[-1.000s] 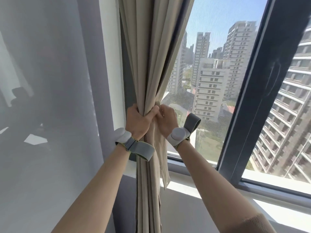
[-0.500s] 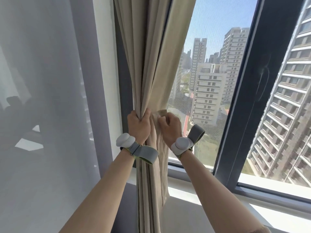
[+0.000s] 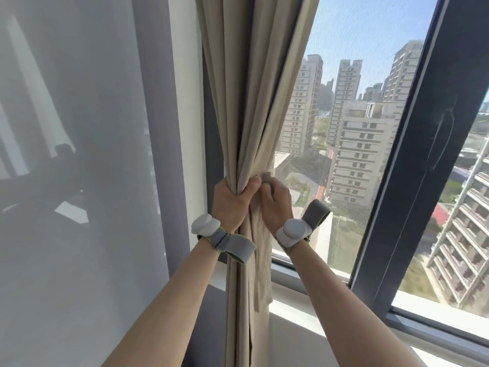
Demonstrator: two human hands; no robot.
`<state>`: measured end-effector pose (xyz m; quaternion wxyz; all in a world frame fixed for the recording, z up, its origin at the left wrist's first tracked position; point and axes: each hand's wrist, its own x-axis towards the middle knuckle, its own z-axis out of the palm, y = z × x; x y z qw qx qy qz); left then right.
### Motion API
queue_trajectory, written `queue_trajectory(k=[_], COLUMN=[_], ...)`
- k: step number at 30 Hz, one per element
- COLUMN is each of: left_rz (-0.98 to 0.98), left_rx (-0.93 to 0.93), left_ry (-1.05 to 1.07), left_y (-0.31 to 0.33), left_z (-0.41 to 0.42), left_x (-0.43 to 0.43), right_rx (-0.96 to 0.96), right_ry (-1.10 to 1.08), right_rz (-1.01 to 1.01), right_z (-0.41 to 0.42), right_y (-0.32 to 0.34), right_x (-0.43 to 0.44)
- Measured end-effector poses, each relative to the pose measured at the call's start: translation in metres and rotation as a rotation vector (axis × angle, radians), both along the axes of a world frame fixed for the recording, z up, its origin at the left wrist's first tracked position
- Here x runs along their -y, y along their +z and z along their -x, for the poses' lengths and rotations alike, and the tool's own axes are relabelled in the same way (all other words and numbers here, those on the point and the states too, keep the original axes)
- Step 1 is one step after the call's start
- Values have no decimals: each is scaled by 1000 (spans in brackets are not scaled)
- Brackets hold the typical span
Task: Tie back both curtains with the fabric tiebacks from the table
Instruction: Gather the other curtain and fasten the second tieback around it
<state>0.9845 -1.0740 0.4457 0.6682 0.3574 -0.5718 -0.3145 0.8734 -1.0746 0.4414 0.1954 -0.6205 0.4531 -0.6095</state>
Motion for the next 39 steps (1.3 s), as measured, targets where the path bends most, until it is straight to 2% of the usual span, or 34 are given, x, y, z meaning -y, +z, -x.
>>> queue_trajectory(k=[9,14,21,25,27,31,39], left_rz=[-96,-57,-5,29,24,3,-16], left_rx=[-40,-15,72,91,86,50,54], left_ry=[88,156,322,288,280,225,-7], left_y=[7,9,5,2,2,1,0], left_z=[3,12,18,16,16,16,5], left_x=[5,7,12,19,21,25,33], right_rx=[69,65,59,53,-24,-148,-169], right_ry=[-6,-19,-277,-491,-543,-457,-332], right_rz=[40,24,-57,-173,-203,-155,-64], right_z=[11,16,28,35,36,28,10], right_y=[5,2,14,23,24,22,20], right_x=[1,7,21,35,39,45,46])
